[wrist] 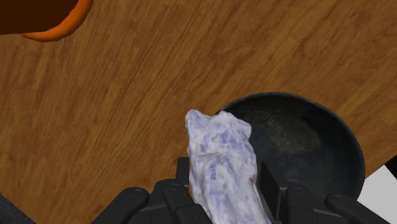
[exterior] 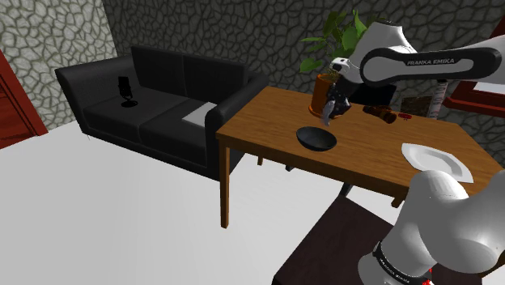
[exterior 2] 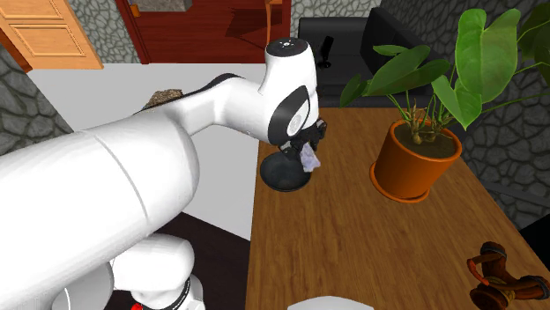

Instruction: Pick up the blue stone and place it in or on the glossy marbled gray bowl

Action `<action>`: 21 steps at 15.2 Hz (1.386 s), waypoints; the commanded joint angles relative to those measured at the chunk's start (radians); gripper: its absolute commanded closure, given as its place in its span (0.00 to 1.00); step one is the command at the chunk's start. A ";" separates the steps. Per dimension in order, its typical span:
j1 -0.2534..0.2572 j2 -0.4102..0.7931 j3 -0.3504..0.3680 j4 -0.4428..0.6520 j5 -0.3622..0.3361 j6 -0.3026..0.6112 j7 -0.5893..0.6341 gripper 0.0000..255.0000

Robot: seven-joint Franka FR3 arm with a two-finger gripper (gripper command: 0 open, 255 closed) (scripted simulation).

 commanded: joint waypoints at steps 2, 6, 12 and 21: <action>-0.002 -0.024 0.084 -0.052 0.003 -0.003 0.089 1.00; -0.004 -0.019 0.086 -0.093 -0.007 0.038 0.112 1.00; -0.009 0.006 0.053 -0.154 -0.031 0.124 0.121 1.00; -0.013 0.036 0.027 -0.197 -0.047 0.197 0.126 1.00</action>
